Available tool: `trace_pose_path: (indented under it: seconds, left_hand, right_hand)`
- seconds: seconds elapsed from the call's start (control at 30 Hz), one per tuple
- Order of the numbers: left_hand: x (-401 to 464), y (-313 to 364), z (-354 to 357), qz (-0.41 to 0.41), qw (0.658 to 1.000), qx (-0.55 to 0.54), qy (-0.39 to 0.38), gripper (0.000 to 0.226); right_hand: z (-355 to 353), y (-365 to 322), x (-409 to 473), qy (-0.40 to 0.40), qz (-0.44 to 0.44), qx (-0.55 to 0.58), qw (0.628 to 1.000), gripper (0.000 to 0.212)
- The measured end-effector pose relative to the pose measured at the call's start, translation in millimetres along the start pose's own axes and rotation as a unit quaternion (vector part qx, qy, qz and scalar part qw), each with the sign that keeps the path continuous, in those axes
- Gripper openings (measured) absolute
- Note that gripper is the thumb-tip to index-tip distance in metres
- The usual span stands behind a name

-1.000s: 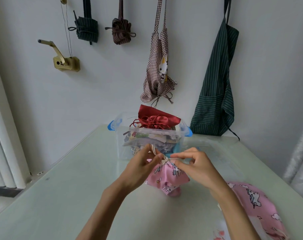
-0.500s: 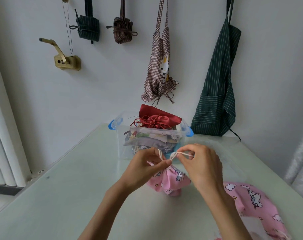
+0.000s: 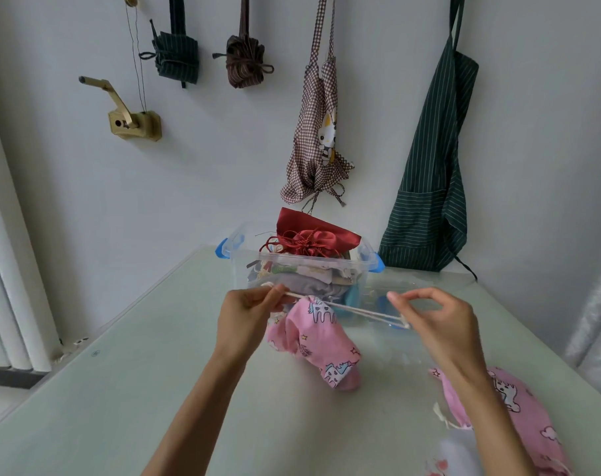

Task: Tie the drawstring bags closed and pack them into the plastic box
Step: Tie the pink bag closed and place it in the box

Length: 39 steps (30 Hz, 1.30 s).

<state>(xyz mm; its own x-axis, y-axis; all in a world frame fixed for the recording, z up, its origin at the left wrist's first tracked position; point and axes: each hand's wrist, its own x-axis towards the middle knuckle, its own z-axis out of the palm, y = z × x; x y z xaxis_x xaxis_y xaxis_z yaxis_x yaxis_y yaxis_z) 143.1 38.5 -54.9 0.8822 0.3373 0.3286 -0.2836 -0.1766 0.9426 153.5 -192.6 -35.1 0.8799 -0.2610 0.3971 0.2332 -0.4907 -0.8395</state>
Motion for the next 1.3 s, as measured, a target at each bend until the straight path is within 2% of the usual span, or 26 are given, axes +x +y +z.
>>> trace_pose_path:
  seconds: [0.07,0.13,0.2,0.27,0.37,0.43,0.5,0.57,0.6,0.63,0.7,0.77,0.83,0.87,0.93,1.0,1.07,1.13,1.2,1.3]
  left_hand:
    - [-1,-3,1,-0.009,1.000,0.012,0.024,0.025]
    - [-1,-2,2,-0.036,0.999,-0.034,0.021,0.025]
    - [-1,3,3,-0.093,0.990,-0.109,-0.009,0.025]
    - [-2,8,7,-0.130,0.977,-0.167,-0.029,0.026]
    - [-7,13,14,-0.102,0.979,-0.170,-0.047,0.028]
    - [-10,14,17,-0.074,0.984,-0.138,-0.089,0.029]
    - [-10,16,17,-0.066,0.983,-0.107,-0.135,0.027]
    - [-8,17,15,-0.068,0.981,-0.073,-0.169,0.026]
    - [-8,17,14,-0.069,0.978,-0.062,-0.185,0.026]
    - [-8,19,13,-0.070,0.976,-0.054,-0.201,0.026]
    - [-9,21,13,-0.065,0.972,-0.039,-0.222,0.025]
    - [-9,21,13,-0.060,0.971,-0.028,-0.228,0.025]
    - [-8,19,11,-0.056,0.971,-0.026,-0.231,0.026]
    - [-8,18,11,-0.055,0.971,-0.025,-0.231,0.027]
    - [-6,16,9,-0.060,0.972,-0.045,-0.222,0.029]
    - [-5,15,10,-0.101,0.964,-0.120,-0.217,0.030]
    - [-4,16,11,-0.144,0.946,-0.188,-0.222,0.030]
    - [-4,15,11,-0.167,0.943,-0.199,-0.210,0.029]
    - [-4,12,10,-0.157,0.955,-0.153,-0.200,0.030]
    - [-3,10,7,-0.065,0.973,0.011,-0.221,0.031]
  right_hand:
    - [9,4,-3,-0.011,0.006,-0.056,0.998,0.030]
    - [13,1,-4,-0.050,0.021,-0.046,0.997,0.029]
    - [11,-3,-4,-0.050,0.063,0.053,0.995,0.022]
    - [8,-2,-1,-0.012,0.132,0.171,0.976,0.016]
    - [3,9,3,-0.010,0.196,0.218,0.956,0.025]
    - [-2,14,5,-0.043,0.230,0.220,0.947,0.033]
    - [-8,18,7,-0.034,0.252,0.253,0.934,0.041]
    - [-12,17,9,0.014,0.220,0.213,0.952,0.044]
    - [-12,14,10,0.011,0.179,0.171,0.969,0.040]
    - [-12,7,10,-0.025,0.128,0.139,0.982,0.033]
    - [-7,-11,3,-0.187,0.037,0.102,0.976,0.025]
    - [4,-21,-5,-0.356,0.015,0.038,0.934,0.026]
    - [16,-19,-14,-0.435,0.014,-0.037,0.899,0.019]
    - [22,-16,-16,-0.427,0.005,-0.063,0.902,0.013]
    - [29,-10,-16,-0.358,-0.025,-0.082,0.930,0.011]
    - [31,-7,-15,-0.292,-0.042,-0.078,0.952,0.006]
    - [32,-6,-16,-0.261,-0.056,-0.110,0.957,0.009]
    - [36,-7,-21,-0.269,-0.066,-0.153,0.949,0.012]
    - [38,-11,-24,-0.285,-0.077,-0.170,0.940,0.011]
    - [29,-21,-22,-0.310,-0.093,-0.164,0.932,0.006]
